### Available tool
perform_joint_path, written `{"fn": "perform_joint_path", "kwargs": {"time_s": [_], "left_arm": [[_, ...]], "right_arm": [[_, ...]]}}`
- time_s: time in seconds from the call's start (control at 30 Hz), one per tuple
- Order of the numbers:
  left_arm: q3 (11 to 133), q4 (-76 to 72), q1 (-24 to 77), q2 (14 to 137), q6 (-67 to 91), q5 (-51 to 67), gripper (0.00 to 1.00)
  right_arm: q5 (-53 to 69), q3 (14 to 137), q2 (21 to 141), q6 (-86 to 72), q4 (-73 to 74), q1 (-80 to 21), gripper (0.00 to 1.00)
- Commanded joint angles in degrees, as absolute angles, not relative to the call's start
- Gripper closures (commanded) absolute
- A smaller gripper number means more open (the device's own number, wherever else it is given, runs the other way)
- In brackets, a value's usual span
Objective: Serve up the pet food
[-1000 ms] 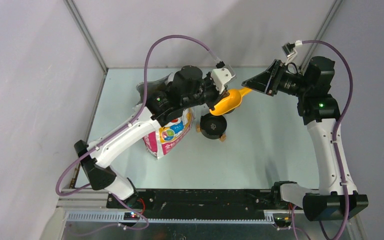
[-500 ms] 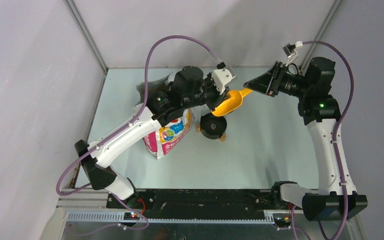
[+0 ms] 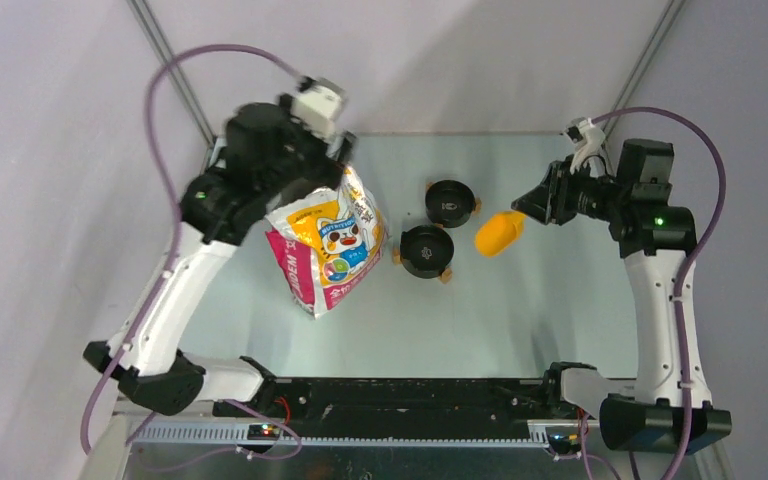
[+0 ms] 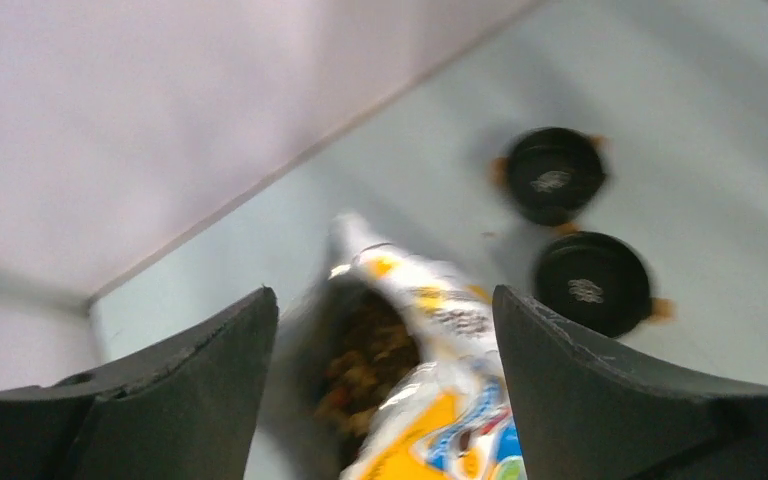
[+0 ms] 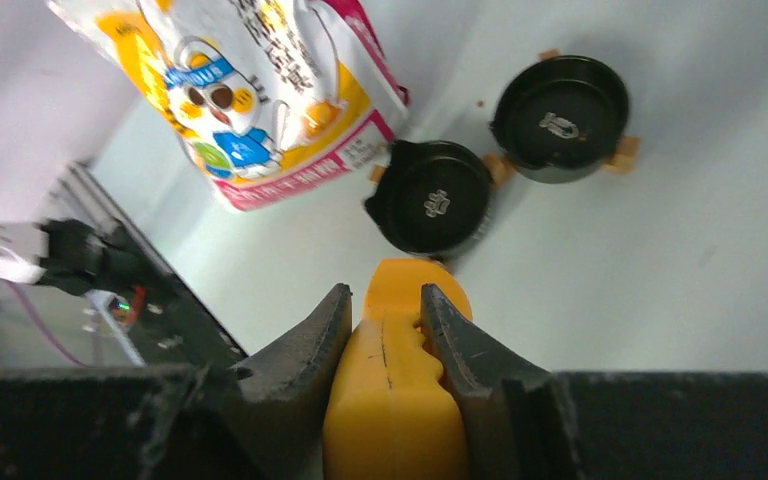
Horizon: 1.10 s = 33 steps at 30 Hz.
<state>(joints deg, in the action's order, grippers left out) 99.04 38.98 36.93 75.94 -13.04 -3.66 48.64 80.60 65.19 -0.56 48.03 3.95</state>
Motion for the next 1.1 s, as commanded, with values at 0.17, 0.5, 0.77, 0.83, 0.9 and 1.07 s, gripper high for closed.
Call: {"fn": "perform_joint_path", "kwargs": {"time_s": [0.17,0.5,0.77,0.83,0.9,1.07], "left_arm": [[102.6,58.4,17.8,77.5,-6.9,-1.6,0.17],[96.5,58.7,11.1,82.0,-8.0,-3.6,0.17],[93.4,56.9,7.0,84.7,-4.6,3.1,0.38],[94.1,56.6,6.0,86.4,-4.1,4.1,0.5],[95.5,57.0,4.9,88.5,-3.8,5.6,0.62],[99.0,58.9,3.2,93.0,-4.4,10.2,0.97]], "right_arm": [[39.2,81.0,57.4,16.3,50.4,2.7,1.0],[40.5,80.7,56.2,13.6,51.1,1.7,1.0],[42.0,80.7,56.7,11.2,50.6,1.4,1.0],[42.0,80.7,56.9,10.5,50.3,1.3,1.0],[42.2,80.7,57.1,9.7,50.1,1.1,1.0],[39.3,80.9,57.0,9.3,48.3,-1.9,1.0]]}}
